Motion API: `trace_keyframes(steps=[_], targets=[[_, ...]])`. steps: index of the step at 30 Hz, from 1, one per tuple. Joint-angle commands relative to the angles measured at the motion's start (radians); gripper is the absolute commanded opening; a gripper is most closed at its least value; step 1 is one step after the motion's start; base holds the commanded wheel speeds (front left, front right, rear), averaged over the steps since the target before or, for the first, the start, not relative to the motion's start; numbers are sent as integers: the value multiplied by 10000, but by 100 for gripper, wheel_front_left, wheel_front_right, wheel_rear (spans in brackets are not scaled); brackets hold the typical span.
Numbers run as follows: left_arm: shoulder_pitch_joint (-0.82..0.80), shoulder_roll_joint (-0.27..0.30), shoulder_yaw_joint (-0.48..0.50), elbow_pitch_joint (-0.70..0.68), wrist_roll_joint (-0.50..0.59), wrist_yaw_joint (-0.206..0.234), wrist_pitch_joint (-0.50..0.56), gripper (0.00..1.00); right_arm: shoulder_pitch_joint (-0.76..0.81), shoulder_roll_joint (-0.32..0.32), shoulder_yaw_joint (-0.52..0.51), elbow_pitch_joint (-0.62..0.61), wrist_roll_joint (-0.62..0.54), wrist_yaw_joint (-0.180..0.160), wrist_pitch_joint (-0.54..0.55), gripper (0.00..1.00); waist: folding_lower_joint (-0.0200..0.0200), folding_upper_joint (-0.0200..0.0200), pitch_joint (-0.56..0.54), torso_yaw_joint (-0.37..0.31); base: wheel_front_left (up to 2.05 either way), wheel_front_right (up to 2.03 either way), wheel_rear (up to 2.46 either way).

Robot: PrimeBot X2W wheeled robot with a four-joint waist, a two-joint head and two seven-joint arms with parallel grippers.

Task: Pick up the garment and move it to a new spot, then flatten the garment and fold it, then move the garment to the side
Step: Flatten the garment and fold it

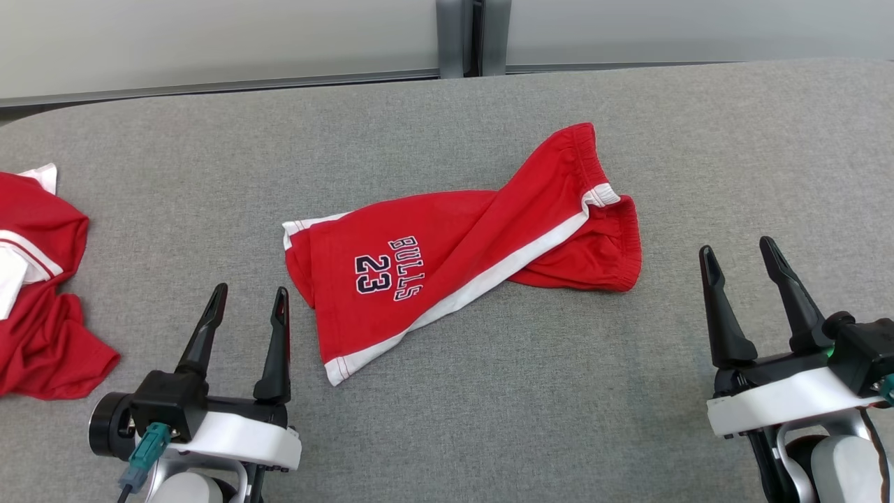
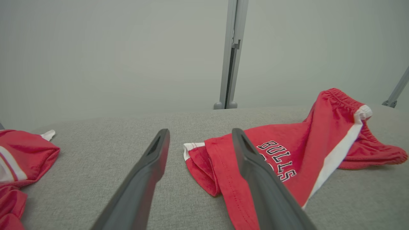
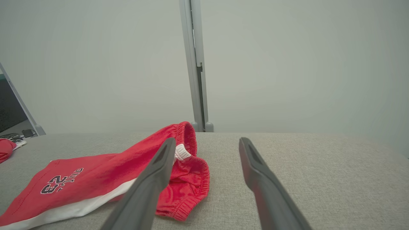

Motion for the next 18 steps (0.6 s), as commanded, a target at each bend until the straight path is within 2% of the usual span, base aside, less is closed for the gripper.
trace_keyframes(steps=[1,9,18], targets=[[59,78,13,-15,-5,69,8,100,70,27,-42,-93,-61,0,62,100,0,0,-7,-11,0,0,0],[-18,135,-108,-34,-23,68,103,100,166,100,-80,-262,-84,0,221,100,0,0,-37,11,0,0,0],[368,-168,-1023,795,-374,-456,1233,100,142,158,22,-160,4,0,291,100,0,0,128,-14,0,0,0]])
